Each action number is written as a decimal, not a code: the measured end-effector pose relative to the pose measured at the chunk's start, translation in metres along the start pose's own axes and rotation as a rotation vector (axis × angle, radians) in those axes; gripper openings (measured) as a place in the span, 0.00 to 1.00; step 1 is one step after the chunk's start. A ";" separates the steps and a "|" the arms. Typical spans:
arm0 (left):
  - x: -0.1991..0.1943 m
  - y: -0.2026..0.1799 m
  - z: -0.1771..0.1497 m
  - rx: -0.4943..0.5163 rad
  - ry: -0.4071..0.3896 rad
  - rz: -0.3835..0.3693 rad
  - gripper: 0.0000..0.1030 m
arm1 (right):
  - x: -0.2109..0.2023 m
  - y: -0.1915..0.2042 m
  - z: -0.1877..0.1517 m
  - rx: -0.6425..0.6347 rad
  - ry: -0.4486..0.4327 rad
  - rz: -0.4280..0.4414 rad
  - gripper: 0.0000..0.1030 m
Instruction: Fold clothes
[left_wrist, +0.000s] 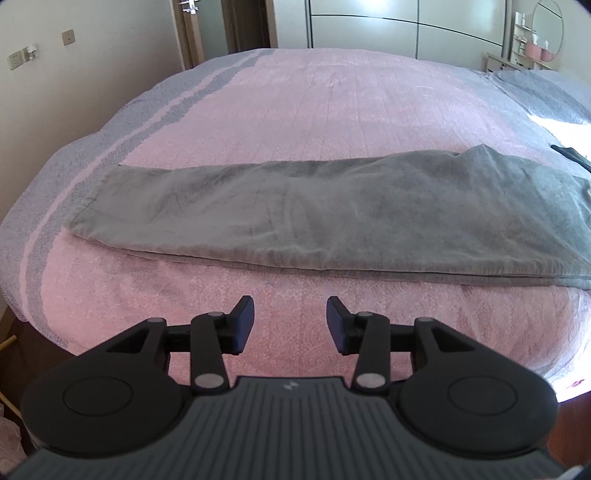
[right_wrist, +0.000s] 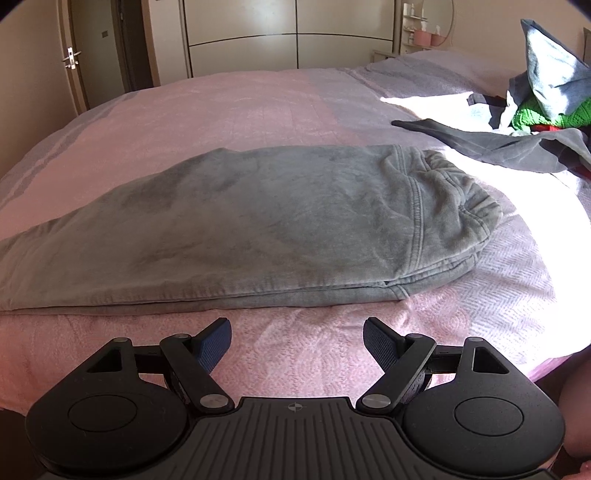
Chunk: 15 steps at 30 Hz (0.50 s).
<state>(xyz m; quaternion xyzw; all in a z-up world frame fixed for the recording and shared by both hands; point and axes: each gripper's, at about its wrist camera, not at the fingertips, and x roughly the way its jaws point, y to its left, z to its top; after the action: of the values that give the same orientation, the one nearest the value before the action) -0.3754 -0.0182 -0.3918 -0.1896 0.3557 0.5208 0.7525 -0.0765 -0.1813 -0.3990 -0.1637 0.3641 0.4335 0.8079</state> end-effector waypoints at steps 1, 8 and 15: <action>0.002 -0.001 0.000 0.004 0.004 -0.004 0.38 | 0.001 -0.002 0.000 0.004 0.004 -0.005 0.79; 0.013 -0.001 0.007 0.013 0.014 -0.020 0.38 | 0.010 -0.005 -0.001 0.017 0.020 -0.026 0.79; 0.024 0.006 0.011 0.001 0.026 -0.020 0.38 | 0.018 -0.005 0.002 0.025 0.025 -0.032 0.79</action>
<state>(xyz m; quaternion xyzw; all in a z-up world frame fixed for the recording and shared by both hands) -0.3719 0.0069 -0.4012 -0.1997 0.3638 0.5105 0.7531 -0.0649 -0.1731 -0.4110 -0.1650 0.3771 0.4140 0.8119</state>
